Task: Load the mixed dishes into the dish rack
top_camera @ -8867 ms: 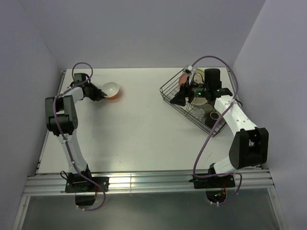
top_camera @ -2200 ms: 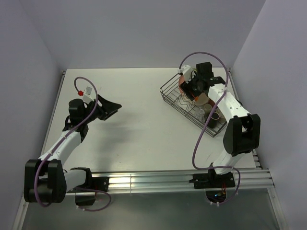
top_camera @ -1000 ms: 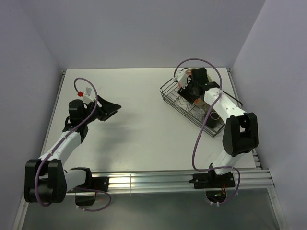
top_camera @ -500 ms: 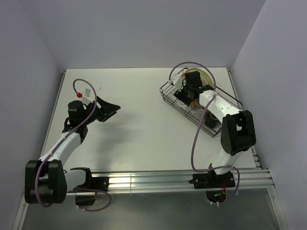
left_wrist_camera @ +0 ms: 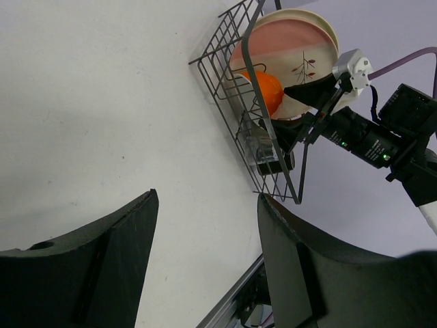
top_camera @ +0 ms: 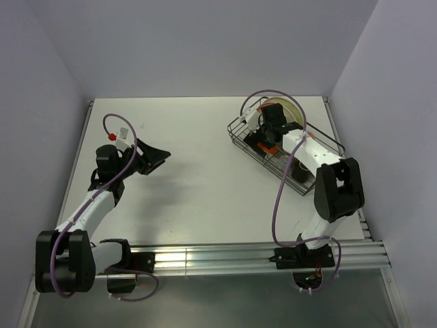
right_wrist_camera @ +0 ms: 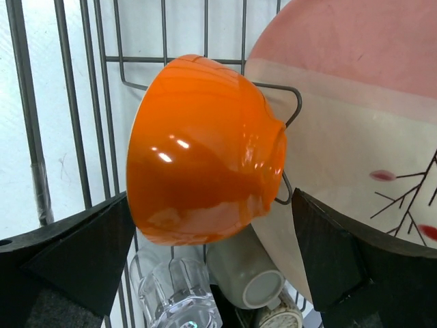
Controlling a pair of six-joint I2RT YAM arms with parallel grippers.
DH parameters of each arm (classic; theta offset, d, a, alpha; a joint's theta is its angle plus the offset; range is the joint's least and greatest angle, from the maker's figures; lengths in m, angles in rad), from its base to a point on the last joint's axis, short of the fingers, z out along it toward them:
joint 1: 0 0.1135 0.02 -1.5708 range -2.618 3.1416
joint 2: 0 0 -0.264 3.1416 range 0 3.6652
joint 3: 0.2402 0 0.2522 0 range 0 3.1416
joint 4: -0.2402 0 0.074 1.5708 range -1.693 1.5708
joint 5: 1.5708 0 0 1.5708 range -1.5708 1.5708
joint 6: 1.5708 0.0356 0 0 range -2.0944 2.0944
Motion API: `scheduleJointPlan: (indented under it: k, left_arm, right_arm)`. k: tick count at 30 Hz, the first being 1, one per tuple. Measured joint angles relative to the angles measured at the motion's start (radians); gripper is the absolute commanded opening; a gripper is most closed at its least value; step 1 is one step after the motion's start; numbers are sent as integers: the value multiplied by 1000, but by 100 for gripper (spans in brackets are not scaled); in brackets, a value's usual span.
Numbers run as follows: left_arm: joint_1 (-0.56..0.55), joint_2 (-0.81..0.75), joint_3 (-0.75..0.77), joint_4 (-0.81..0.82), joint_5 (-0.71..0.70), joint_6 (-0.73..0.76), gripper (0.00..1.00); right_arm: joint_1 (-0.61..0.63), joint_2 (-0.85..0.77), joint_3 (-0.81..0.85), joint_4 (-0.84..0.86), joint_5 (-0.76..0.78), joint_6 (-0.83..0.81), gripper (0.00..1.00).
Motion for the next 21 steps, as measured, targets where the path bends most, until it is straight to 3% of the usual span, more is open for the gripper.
scheduleJointPlan:
  k: [10,16,21]
  left_arm:
    - [1,-2,0,0,0,0,66]
    - [1,-24,1,-33,-3,42,67]
    - [2,-129,44,-159,-76,165,79]
  right_arm:
    - [2,-67,50,-78,-49,69,100]
    - [-8,-88,281,-226,-162,126,100]
    - [-81,-139,398,-247,-328,281,100]
